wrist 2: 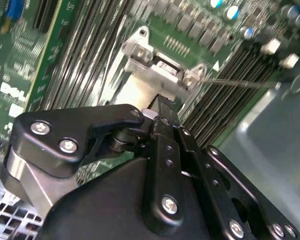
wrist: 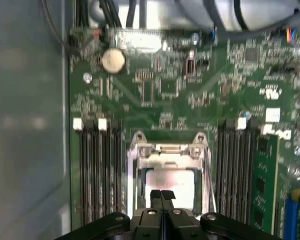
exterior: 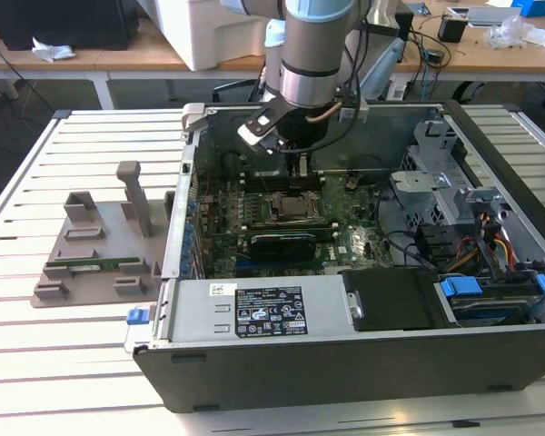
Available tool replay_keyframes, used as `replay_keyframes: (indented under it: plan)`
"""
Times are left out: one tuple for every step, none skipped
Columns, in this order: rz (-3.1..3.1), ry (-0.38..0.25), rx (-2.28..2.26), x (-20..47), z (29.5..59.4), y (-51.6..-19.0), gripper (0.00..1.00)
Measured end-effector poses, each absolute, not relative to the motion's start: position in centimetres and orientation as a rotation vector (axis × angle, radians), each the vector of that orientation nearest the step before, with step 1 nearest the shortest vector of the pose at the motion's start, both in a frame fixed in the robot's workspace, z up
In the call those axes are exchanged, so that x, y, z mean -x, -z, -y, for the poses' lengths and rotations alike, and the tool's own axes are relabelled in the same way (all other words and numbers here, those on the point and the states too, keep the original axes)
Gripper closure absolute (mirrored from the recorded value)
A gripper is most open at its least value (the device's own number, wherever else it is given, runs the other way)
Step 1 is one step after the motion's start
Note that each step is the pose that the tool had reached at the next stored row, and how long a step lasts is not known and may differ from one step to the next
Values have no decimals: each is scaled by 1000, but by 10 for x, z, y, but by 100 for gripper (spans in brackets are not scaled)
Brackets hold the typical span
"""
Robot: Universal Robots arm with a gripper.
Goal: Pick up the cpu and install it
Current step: 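Close the cpu cover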
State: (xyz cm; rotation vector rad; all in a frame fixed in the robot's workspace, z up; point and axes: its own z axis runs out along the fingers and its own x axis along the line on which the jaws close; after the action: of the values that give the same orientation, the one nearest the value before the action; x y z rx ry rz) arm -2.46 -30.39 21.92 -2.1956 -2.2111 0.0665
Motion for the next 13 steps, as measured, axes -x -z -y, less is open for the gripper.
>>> replay_keyframes:
  plan:
    - [2211,-66,2195,28,304,-217,89]
    - [2211,-67,2196,30,304,-216,89]
    - [2211,-66,2196,31,304,-216,89]
    - [2211,-66,2196,33,304,-215,89]
    - [2211,-67,2195,35,304,-214,89]
    - [2211,-66,2195,36,304,-213,89]
    - [2211,-66,2195,37,304,-212,89]
    - [2211,-66,2195,39,304,-212,89]
    - [2211,-66,2196,40,304,-210,89]
    - [2211,-66,2195,42,304,-210,89]
    - [2211,-66,2195,42,304,-209,89]
    - [2211,-66,2195,43,304,-208,89]
    - [2211,-67,2195,43,304,-207,89]
